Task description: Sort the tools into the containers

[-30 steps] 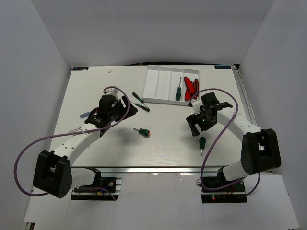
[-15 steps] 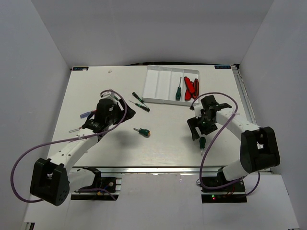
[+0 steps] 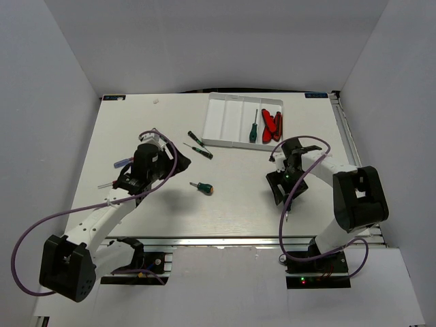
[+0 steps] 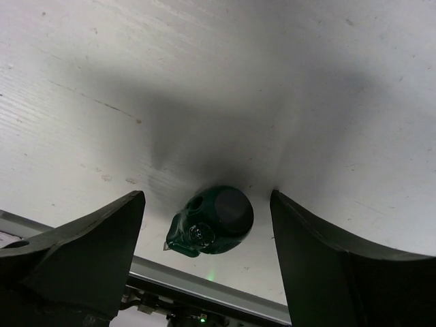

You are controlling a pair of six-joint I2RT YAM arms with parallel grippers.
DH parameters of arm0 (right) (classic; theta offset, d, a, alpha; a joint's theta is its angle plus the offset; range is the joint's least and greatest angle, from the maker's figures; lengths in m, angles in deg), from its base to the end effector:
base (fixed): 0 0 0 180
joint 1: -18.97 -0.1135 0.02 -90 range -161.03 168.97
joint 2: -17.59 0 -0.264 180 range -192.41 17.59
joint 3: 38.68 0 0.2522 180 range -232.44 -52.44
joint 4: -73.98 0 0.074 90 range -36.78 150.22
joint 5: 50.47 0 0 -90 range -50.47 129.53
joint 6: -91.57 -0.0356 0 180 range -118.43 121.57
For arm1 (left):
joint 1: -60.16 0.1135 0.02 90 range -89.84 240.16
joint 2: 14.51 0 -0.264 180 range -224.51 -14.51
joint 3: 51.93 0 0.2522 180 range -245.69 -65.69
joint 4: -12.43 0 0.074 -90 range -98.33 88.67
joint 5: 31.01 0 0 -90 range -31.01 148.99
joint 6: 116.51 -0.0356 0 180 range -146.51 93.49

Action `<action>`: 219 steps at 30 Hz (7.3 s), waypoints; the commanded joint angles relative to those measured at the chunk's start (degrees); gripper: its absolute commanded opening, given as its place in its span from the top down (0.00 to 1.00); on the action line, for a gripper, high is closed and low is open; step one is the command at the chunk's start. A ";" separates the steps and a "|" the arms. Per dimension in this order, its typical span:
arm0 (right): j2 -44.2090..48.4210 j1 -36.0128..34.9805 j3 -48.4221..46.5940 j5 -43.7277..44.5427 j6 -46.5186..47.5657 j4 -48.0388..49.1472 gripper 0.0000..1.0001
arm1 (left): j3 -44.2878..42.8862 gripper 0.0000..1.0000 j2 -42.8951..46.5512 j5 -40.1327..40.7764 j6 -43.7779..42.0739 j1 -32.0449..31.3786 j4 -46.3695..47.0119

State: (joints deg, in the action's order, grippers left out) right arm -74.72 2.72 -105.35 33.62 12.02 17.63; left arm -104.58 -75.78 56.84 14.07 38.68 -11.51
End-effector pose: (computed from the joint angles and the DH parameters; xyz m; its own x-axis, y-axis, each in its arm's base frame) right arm 0.2613 0.0800 0.1598 -0.8819 -0.4450 -0.1555 -0.4597 0.8849 0.0750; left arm 0.2180 -0.0872 0.2482 -0.6375 -0.4477 -0.6270 -0.0255 0.8257 -0.5636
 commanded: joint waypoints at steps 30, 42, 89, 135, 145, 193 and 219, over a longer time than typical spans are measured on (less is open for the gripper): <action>-5.33 0.08 -16.16 -7.00 5.00 -4.79 1.00 | -0.57 0.18 -3.76 -0.92 0.03 0.12 2.53; -20.95 -0.27 -51.23 -18.35 14.61 2.85 1.00 | -0.66 0.18 -8.51 -5.23 2.22 0.20 5.43; -3.76 4.03 -27.87 -37.59 12.48 26.77 0.11 | -32.91 0.40 -46.91 2.24 27.97 -11.22 -33.86; 8.55 15.46 -16.09 -45.06 17.58 24.83 0.11 | -85.91 0.73 -77.41 -9.71 -24.93 -12.45 3.23; 8.03 15.46 -15.56 -45.77 17.84 24.31 0.11 | -83.98 0.49 -77.42 -7.87 -24.14 -13.15 3.23; -38.02 -22.33 -60.65 -9.66 12.13 16.04 0.15 | -5.32 0.08 15.92 5.49 -7.36 7.15 -13.99; -44.71 -24.62 -61.44 -7.10 16.26 18.86 0.42 | -4.70 0.07 14.52 4.79 -5.95 7.15 -13.56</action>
State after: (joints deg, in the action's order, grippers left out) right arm -118.90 -21.63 -165.41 25.82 27.50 34.81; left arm -109.85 -61.44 61.78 7.62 45.48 -25.34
